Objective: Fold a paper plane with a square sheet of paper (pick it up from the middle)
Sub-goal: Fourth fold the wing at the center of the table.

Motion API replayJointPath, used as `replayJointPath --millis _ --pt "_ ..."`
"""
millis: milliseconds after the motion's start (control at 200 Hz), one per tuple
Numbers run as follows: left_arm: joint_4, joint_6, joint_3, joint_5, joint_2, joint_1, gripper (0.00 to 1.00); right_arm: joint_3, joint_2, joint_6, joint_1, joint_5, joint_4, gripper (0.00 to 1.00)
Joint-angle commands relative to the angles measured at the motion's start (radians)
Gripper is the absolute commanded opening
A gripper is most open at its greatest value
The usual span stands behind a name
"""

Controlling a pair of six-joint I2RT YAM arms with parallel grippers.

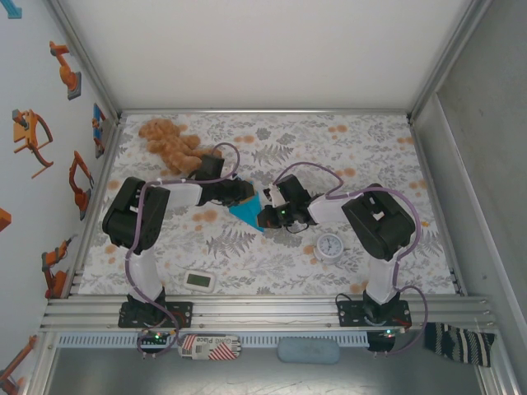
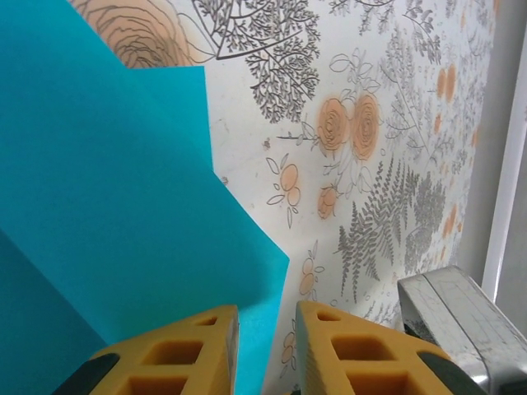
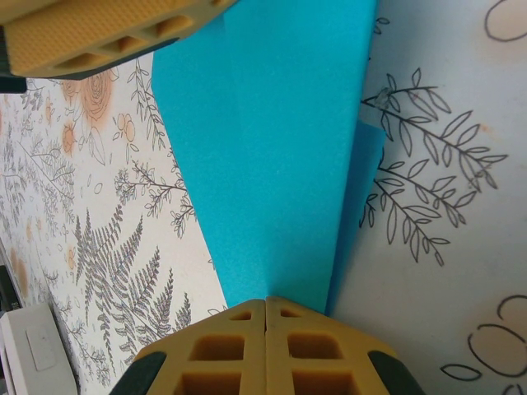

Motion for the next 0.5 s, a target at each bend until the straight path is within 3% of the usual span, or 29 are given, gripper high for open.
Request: replayJointPath --millis 0,496 --pt "-0.004 0.005 0.027 -0.02 0.02 0.009 0.26 0.0 0.038 -0.019 0.001 0.06 -0.085 0.02" --pt "-0.065 0.018 0.028 -0.089 0.033 0.012 0.21 -0.002 0.035 -0.02 0.001 0.063 -0.093 0.02"
